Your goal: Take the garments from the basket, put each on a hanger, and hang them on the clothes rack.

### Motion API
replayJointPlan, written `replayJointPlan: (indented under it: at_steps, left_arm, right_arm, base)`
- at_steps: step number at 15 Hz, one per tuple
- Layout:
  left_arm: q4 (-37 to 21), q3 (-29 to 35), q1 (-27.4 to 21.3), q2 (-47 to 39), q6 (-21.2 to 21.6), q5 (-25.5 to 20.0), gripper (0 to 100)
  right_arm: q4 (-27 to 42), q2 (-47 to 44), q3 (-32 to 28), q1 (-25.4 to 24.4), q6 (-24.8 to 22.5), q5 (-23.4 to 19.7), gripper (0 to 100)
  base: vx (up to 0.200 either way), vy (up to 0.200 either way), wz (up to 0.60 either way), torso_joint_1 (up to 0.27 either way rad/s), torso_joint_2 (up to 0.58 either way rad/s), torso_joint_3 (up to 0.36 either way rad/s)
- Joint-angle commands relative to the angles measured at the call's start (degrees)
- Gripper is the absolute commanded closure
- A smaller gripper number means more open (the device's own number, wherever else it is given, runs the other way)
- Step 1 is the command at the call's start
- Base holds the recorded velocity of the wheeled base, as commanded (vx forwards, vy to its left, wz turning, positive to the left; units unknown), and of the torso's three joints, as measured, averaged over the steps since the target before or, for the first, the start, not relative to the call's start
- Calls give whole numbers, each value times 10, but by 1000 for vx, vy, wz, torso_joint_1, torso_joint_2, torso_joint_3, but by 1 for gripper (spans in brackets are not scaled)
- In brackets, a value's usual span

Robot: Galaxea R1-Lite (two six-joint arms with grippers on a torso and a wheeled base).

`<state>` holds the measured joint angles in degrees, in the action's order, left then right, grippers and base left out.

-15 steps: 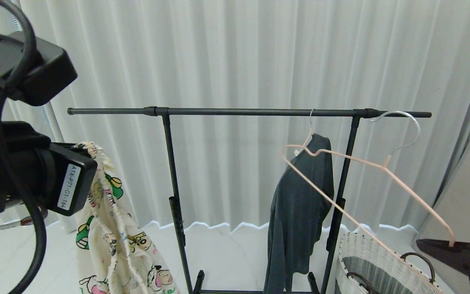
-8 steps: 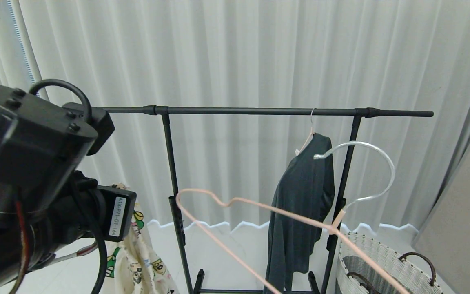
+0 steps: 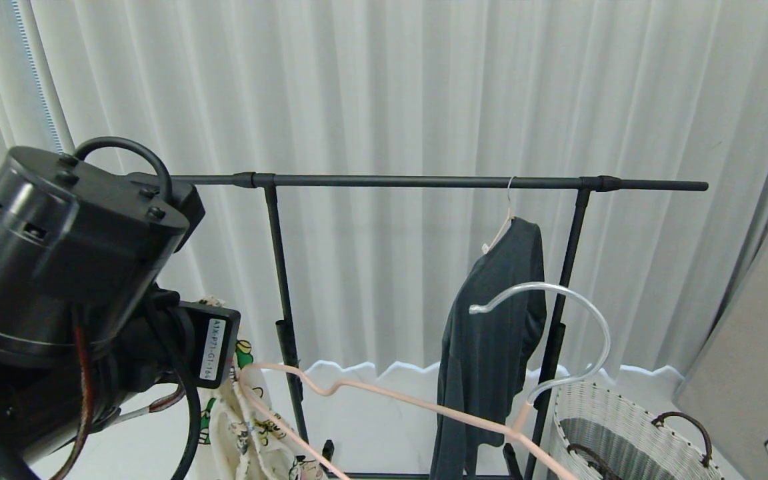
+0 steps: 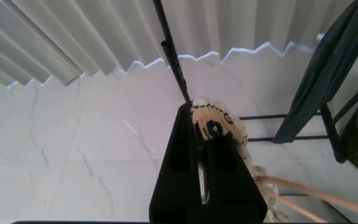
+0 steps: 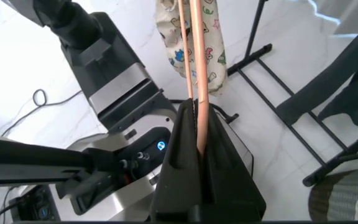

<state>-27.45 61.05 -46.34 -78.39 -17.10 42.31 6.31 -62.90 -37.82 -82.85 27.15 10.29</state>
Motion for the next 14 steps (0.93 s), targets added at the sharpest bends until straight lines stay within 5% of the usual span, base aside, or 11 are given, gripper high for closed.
replayJointPlan:
  at_steps: [1,10,14]
  left_arm:
    - [3,0,0,-5,1,0,100]
    - [4,1,2,-7,1,14,100]
    - [4,1,-21,-7,1,14,100]
  right_arm:
    - [0,3,0,0,0,-2,100]
    - [-3,-9,1,29,-1,-17,100]
    - [-55,-47,0,46,-1,-17,100]
  base:
    - [0,0,0,0,0,0]
    - [0,0,0,0,0,0]
    - [0,0,0,0,0,0]
